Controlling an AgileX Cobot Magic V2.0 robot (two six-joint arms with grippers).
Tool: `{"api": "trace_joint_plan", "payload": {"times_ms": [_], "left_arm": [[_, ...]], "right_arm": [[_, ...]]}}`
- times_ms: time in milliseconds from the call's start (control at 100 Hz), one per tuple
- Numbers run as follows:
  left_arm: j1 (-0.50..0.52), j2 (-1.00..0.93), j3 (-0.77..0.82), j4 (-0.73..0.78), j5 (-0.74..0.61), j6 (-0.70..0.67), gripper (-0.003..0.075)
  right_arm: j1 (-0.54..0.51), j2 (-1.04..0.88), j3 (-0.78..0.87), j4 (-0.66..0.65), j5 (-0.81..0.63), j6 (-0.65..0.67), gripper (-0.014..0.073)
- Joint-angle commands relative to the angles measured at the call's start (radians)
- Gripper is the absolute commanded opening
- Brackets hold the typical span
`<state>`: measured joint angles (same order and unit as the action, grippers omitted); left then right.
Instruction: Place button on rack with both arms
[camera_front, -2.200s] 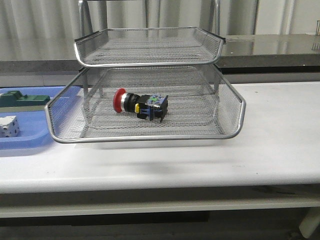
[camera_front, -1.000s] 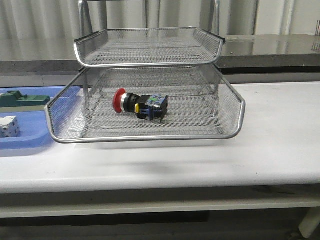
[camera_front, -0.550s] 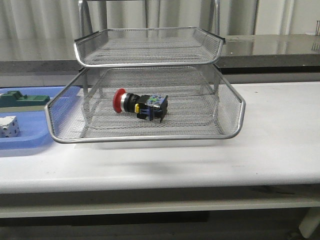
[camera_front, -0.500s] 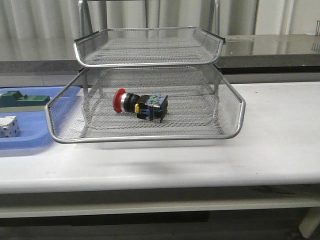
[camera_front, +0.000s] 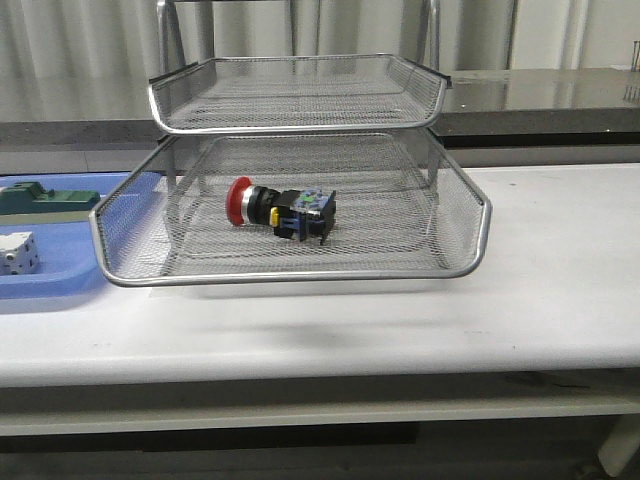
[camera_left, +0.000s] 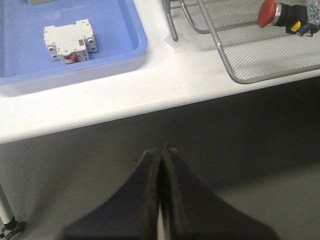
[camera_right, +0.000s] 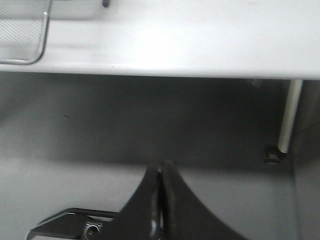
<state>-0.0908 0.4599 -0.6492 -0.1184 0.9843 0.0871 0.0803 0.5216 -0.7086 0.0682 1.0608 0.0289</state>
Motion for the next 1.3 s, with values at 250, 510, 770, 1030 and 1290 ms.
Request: {"api": "trace_joint_plan", "payload": {"times_ms": [250,510,770,1030,1290], "left_arm": [[0.002,0.004,-0.023,-0.034,-0.062,-0.012,-0.0021],[0.002,0.004,-0.023,-0.034,-0.062,-0.012,-0.0021],[0.002,0.004,-0.023,-0.034,-0.062,-0.012,-0.0021],[0.002,0.004,-0.023,-0.034,-0.062,-0.012,-0.0021],[0.002,0.004,-0.023,-0.034,-0.062,-0.012,-0.0021]], "right_arm": [[-0.003,0.184,-0.034,0.291,-0.195,-0.029,-0.0070],[0.001,0.443,-0.034,0.550,-0.272,-0.167,-0.0069],[0.005,0.596,-0.034,0.715,-0.355,-0.303,-0.0069],[0.149,0.708,-0.034,0.716,-0.466,-0.303,-0.0060],[0.311,0.811,-0.034,0.748,-0.581,-0.279,-0.0060]]}}
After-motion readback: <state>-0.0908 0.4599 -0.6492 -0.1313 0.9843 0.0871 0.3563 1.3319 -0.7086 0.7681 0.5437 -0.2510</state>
